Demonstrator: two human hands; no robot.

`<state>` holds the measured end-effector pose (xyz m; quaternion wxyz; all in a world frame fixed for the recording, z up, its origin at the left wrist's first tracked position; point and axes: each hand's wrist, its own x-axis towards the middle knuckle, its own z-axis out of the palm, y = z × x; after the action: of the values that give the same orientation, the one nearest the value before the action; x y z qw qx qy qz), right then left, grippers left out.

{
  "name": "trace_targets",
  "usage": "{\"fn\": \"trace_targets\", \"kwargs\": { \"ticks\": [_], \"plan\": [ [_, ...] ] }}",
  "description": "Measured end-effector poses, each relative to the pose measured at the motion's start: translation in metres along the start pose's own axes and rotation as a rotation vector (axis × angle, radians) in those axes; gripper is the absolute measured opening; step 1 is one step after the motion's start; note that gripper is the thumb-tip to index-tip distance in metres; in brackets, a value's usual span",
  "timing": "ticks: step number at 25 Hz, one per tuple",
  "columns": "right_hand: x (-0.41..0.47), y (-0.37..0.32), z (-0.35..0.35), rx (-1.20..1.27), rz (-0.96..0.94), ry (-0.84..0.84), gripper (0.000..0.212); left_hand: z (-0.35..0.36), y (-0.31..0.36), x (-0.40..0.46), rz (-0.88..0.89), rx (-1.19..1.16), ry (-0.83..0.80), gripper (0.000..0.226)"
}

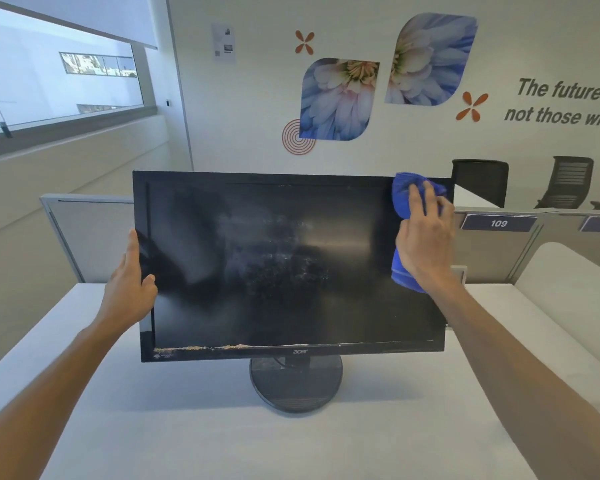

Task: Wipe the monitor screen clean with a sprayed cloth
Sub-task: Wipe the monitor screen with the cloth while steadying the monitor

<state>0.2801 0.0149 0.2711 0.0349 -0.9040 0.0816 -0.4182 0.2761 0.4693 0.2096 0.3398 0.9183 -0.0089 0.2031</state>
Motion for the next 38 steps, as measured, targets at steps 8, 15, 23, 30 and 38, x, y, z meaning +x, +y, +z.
{"fn": "trace_targets", "kwargs": {
  "ticks": [8,15,23,30,38],
  "plan": [
    [-0.019,-0.184,0.016,0.157,-0.711,-0.016,0.055,-0.007,-0.006,-0.002,-0.069,-0.011,-0.098,0.088],
    [0.009,-0.292,0.025,0.072,-0.938,-0.08,0.05,-0.012,-0.02,0.006,-0.016,-0.114,-0.171,0.091],
    [-0.024,-0.322,0.048,0.057,-0.761,-0.161,0.06,-0.019,-0.033,0.011,-0.024,-0.223,-0.223,0.086],
    [-0.109,-0.303,0.063,0.105,-0.915,-0.166,0.047,-0.016,-0.048,0.015,0.01,-0.187,-0.236,0.084],
    [-0.189,-0.287,0.071,0.047,-1.083,-0.31,0.048,-0.017,-0.038,0.007,0.008,-0.163,-0.187,0.082]
  ]
}}
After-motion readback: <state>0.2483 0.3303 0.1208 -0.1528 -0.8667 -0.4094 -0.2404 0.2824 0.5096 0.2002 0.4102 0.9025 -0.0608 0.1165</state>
